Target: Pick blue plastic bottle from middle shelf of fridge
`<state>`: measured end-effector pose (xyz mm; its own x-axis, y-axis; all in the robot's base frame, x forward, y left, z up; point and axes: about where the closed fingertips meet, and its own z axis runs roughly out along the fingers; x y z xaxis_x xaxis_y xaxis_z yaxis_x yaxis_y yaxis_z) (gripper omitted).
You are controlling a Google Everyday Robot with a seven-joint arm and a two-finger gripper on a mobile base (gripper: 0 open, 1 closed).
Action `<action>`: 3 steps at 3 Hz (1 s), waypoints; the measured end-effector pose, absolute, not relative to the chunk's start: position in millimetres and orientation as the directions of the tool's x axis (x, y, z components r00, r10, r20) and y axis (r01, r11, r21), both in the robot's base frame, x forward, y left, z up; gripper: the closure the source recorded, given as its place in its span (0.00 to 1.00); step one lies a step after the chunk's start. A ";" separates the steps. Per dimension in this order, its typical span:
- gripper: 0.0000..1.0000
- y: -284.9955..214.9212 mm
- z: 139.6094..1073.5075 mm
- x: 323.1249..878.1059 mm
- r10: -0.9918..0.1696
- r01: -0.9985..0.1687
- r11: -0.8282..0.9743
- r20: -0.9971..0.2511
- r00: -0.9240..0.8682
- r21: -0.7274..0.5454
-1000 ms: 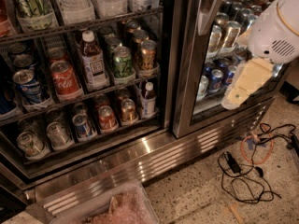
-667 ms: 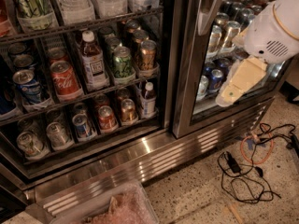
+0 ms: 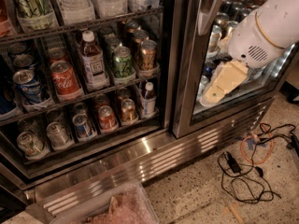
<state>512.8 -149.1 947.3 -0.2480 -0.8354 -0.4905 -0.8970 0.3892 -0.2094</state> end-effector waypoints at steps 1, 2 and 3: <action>0.00 -144.1 944.5 514.3 -0.827 -0.900 0.388 -0.507 -0.245 -0.199; 0.00 -125.3 932.0 521.8 -0.795 -0.910 0.384 -0.557 -0.241 -0.155; 0.00 -104.8 920.5 527.8 -0.743 -0.919 0.378 -0.630 -0.226 -0.115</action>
Offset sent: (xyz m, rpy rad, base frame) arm 0.0204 0.0470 -0.0309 0.1868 0.0494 0.0428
